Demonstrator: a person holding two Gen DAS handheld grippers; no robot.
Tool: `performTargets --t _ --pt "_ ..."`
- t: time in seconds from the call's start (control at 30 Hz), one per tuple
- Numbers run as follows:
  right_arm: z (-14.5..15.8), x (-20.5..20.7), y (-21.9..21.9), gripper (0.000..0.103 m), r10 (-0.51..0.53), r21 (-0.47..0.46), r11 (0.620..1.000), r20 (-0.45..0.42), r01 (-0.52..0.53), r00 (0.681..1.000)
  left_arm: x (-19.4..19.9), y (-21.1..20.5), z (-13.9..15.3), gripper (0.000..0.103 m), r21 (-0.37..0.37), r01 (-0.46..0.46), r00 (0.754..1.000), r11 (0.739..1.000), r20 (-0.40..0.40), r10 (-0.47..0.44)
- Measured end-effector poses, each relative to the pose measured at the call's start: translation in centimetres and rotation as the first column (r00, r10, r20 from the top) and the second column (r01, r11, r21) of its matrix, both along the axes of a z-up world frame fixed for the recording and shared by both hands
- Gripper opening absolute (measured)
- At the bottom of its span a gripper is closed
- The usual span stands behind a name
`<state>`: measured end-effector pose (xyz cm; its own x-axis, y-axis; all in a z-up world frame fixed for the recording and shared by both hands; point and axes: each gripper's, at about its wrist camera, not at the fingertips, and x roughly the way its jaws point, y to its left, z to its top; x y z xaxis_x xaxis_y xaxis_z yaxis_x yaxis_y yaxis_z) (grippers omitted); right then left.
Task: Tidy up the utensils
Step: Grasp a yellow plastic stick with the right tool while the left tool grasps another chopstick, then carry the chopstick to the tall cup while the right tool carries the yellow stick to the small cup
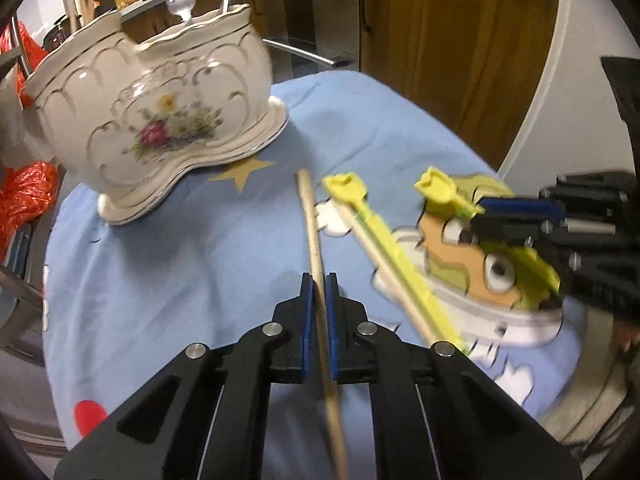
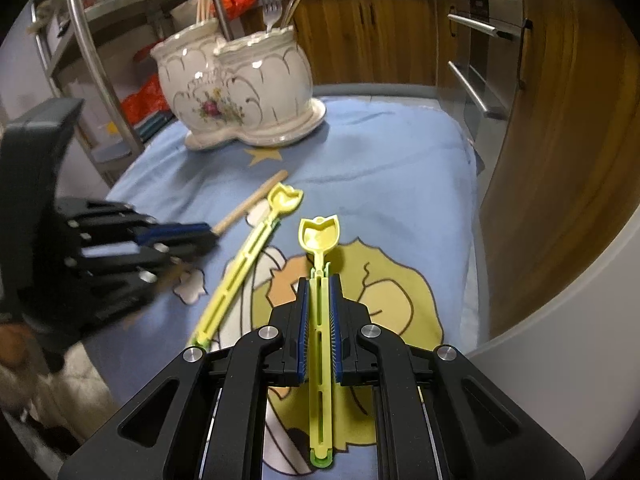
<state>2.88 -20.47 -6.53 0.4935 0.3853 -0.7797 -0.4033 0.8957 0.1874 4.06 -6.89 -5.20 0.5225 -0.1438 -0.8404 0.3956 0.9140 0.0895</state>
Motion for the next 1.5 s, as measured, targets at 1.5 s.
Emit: performTargets --t 1.5 --pt "12.6 4.4 4.3 0.011 -0.070 0.258 0.966 0.398 -0.038 0.915 0.1 12.9 14.2 0.004 -0.394 -0.030 0.870 0.918 0.442 0.219"
